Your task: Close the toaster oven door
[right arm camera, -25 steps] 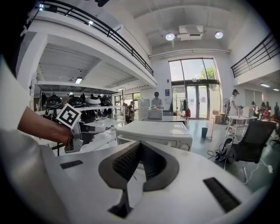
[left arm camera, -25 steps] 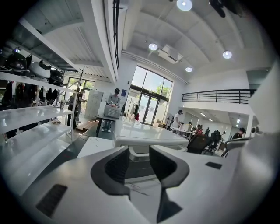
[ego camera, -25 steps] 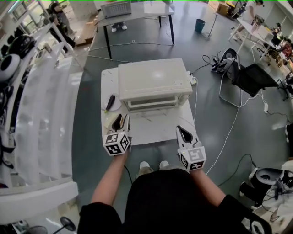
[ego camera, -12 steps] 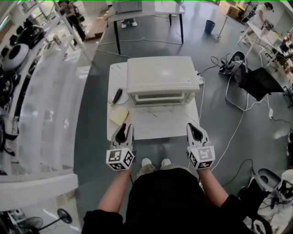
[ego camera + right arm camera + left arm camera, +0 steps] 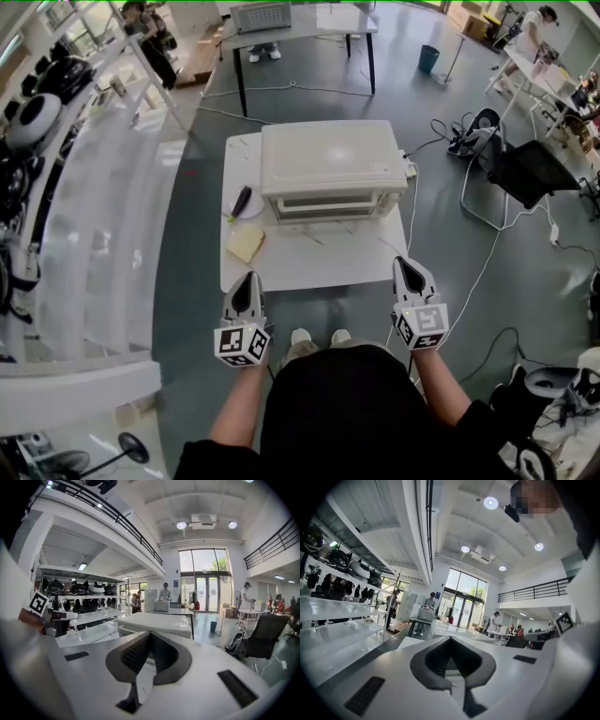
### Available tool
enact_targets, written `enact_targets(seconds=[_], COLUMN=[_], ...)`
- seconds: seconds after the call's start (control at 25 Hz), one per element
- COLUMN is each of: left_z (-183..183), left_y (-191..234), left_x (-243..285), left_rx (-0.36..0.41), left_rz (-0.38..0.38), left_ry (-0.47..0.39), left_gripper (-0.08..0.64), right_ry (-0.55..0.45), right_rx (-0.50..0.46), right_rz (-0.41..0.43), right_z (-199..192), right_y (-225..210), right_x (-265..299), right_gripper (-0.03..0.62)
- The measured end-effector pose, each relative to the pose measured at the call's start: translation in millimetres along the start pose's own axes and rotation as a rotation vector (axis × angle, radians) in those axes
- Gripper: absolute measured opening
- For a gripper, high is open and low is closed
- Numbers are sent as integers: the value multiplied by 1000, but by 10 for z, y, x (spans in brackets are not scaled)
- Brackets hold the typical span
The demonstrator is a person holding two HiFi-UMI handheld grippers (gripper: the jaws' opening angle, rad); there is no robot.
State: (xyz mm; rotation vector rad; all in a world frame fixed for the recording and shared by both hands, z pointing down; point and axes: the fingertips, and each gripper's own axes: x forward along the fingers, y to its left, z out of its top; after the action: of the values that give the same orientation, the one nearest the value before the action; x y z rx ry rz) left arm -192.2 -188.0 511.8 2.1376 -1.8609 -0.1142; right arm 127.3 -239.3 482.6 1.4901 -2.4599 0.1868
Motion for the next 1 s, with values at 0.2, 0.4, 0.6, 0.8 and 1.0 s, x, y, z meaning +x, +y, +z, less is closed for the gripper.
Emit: enact_targets(seconds=[0.2,0.4,0.6,0.8,1.0], left_z=[136,240,212,215,177], left_y=[94,67,47,13,43], left_x=[113,229,268,260,228], left_rx=[9,29,17,25,24], left_rz=[8,-6,-8,-15,-9], left_ry=[-21,-32,-19,-16,-12], left_gripper=[18,18,18,18,18], right_ry=[-20,-36,-18,-27,-26], right_rx=[-17,-17,-24,-29,-41], right_rz=[-27,-47,-55,-54,-28], right_z=[84,121,89,139,108], right_y=[-185,-312,-369,-420,-323], right_x=[8,-20,-5,-18,-22], right_gripper=[21,21,21,21,21])
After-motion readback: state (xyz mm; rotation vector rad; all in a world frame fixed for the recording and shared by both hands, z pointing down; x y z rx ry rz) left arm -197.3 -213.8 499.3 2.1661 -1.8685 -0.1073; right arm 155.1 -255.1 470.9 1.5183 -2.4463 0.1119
